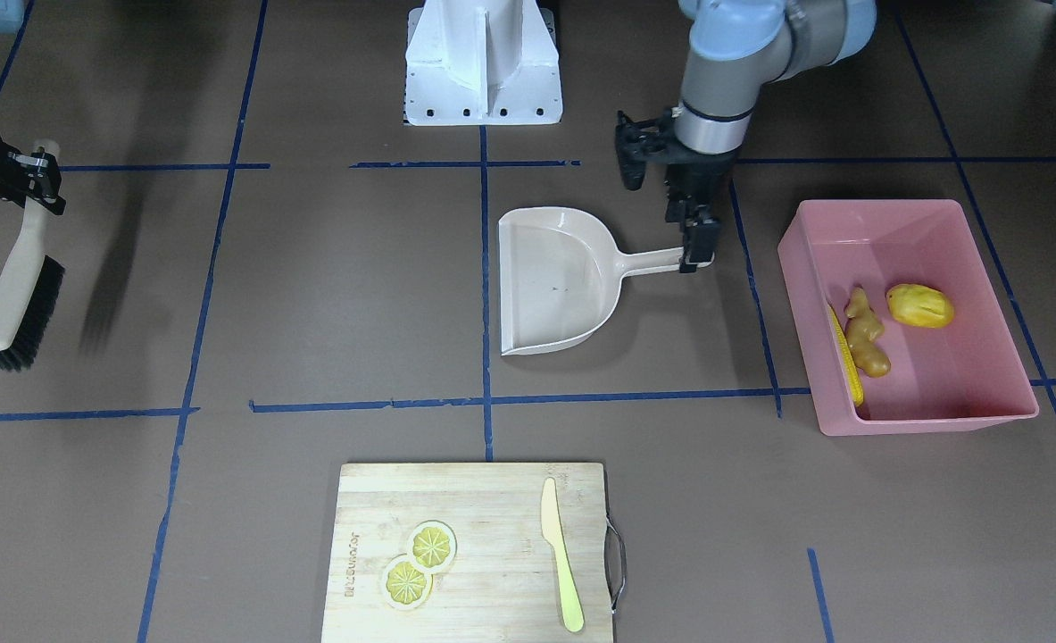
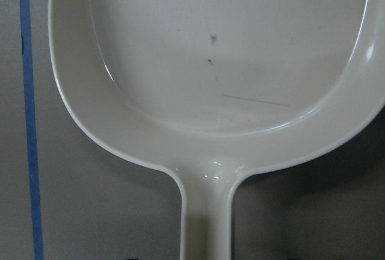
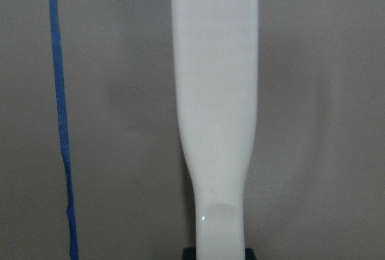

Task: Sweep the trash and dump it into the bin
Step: 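Release the dustpan and raise the left gripper over the bin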

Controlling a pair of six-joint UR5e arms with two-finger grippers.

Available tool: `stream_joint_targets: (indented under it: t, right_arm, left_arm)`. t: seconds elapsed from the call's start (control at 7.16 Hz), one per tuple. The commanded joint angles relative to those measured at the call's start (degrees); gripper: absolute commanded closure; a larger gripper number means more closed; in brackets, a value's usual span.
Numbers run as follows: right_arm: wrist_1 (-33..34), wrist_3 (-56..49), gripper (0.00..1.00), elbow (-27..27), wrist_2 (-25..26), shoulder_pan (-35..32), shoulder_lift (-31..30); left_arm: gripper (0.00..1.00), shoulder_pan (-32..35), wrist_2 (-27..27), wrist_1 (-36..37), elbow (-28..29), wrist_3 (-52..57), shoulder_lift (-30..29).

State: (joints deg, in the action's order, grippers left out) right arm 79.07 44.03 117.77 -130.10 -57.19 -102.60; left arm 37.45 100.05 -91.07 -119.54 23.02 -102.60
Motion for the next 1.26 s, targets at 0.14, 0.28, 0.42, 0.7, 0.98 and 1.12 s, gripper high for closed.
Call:
stream_joint_targets:
  t: [0.14, 0.28, 0.42, 0.7, 0.98, 1.12]
  right_arm:
    - [-10.6, 0.5, 0.93, -4.8, -0.2, 0.3, -4.1]
    - [-15.1, -0.2, 0.93, -8.7, -0.2, 0.8, -4.0]
    - [-18.9, 0.0, 0.94, -10.8, -0.3, 0.8, -4.1]
    - [-19.0, 0.5, 0.94, -11.0, -2.2, 2.1, -4.0]
    - [-19.1, 0.4, 0.93, -11.8, -3.8, 4.7, -4.0]
    - [-19.1, 0.4, 0.91, -11.8, -3.8, 5.1, -4.1]
  left_arm:
    - [0.01, 13.1, 4.3, 0.5, -3.8, -0.7, 9.4]
    - [0.08, 20.5, 11.8, 0.7, -3.3, -0.6, 12.5]
    - [0.07, 22.2, 16.6, 0.6, -0.2, -0.7, 12.3]
    - [0.05, 22.2, 16.8, 0.5, 0.4, -1.2, 12.3]
    - [0.04, 22.2, 16.8, 0.5, 0.6, -1.3, 12.3]
    - [0.04, 22.2, 16.8, 0.5, 0.9, -1.3, 12.2]
